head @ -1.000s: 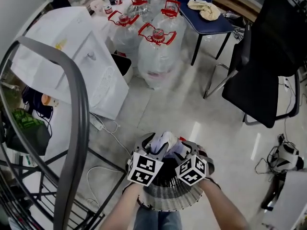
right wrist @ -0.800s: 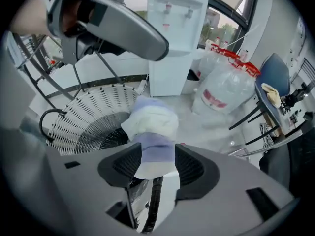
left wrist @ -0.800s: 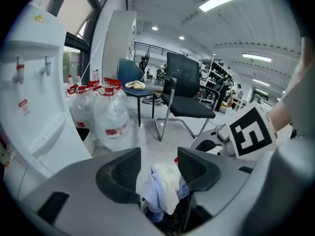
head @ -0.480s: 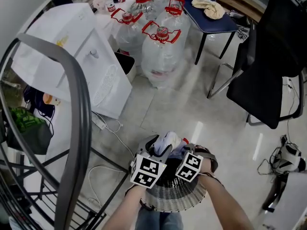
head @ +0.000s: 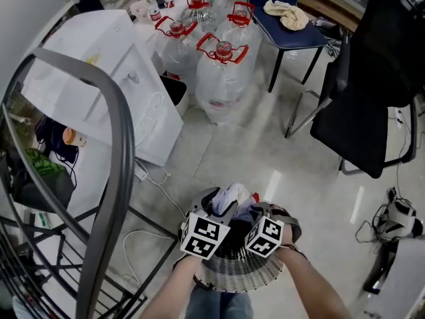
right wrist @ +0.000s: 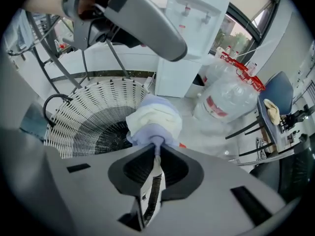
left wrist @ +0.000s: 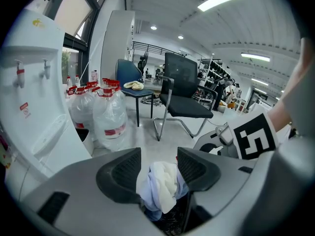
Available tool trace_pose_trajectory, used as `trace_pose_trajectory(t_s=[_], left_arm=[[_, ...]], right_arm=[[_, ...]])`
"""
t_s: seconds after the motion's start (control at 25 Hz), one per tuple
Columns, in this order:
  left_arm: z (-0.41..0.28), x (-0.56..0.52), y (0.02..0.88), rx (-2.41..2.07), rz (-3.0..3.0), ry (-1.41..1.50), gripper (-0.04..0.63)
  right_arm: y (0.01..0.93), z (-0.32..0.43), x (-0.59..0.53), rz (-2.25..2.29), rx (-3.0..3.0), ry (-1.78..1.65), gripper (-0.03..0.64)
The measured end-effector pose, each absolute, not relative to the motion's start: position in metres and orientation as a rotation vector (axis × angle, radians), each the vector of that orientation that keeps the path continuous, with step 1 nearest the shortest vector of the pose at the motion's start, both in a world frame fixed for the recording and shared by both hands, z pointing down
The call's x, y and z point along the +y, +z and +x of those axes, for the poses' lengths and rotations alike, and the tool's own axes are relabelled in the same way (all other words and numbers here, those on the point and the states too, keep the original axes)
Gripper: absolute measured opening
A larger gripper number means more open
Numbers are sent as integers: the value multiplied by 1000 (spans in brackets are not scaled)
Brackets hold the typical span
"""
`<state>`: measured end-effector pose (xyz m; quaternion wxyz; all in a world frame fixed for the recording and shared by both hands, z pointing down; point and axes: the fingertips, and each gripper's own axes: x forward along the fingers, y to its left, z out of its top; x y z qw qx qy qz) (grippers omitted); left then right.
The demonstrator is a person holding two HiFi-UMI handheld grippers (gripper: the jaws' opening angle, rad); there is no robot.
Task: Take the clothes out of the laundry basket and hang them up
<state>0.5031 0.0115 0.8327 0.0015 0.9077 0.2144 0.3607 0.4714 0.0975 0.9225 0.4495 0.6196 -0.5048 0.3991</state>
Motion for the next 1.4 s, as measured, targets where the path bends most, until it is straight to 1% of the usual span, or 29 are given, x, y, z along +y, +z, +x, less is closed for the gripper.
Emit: trace_pose_trajectory(t_s=[0.32,0.72,1.4], left_arm=[[496,17,809,648,2867,1104,241],[470,25,762,613,2899,1066,242],[416,28,659,613,2939,967,242]], right_arm=[[876,463,98,1665,-1269,880,35],[794,449,107,1873,-1287,770,34],[594,433,114,2070,-1317,515,34]])
